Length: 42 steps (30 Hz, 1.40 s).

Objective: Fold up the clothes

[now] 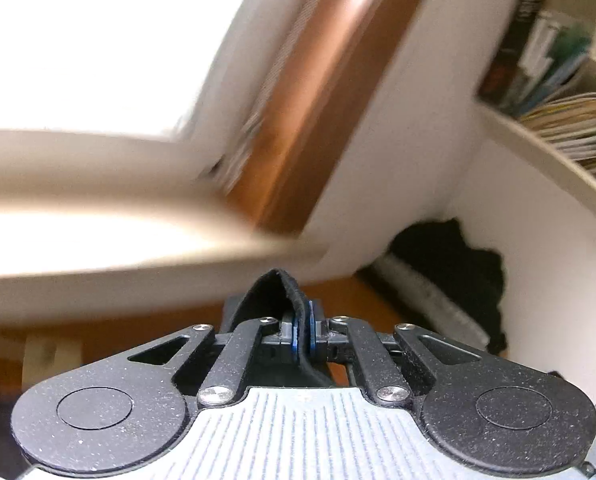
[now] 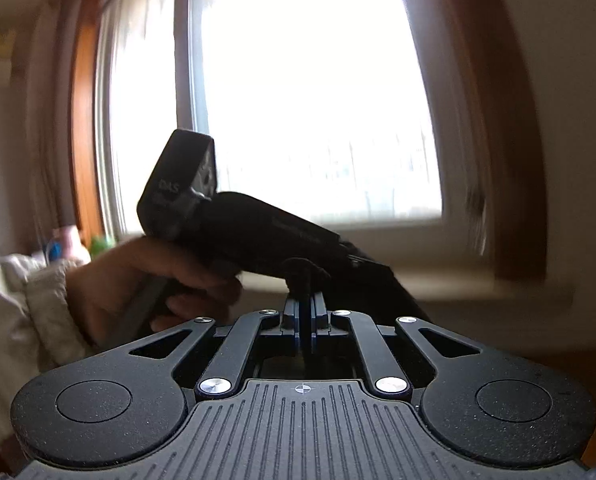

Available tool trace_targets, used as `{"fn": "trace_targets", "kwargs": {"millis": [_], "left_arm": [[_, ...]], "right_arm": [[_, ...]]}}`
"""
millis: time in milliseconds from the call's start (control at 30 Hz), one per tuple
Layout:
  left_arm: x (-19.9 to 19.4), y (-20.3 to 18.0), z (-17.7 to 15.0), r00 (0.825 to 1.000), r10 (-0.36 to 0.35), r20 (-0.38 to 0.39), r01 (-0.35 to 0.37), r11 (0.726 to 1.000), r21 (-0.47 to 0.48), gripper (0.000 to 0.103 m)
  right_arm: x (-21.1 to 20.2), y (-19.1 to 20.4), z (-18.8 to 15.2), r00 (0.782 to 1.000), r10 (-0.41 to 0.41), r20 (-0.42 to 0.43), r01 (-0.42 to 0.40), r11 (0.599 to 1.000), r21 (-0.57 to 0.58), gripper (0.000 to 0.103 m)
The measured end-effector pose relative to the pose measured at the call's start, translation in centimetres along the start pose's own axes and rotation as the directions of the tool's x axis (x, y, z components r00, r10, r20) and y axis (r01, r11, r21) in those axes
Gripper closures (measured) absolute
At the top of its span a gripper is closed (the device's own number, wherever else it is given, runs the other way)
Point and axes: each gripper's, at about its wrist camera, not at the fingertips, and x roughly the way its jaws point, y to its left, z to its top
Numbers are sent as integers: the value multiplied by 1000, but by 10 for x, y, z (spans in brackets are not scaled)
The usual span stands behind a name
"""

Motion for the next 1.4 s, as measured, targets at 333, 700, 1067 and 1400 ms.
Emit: {"fn": "trace_targets", "kwargs": {"millis": [333,700,1067,1400], "left_arm": [[-102,-77,111,979,75,188,-103,985,141,98],[-285,3,103,906,272,325,-299,954,34,98],[-399,153,-7,850,467,244,-429,882,-193,98],[-422,312,-148,680,731,-65,-699,618,-359,81]], "right_arm": [[2,31,130,978,145,151,-145,989,-10,97],[86,184,159,914,392,105,-377,916,-141,97],[188,328,75,830,547,-107,-557,820,-134,97],[228,325,-30,793,493,-357,-561,820,-116,54]]}}
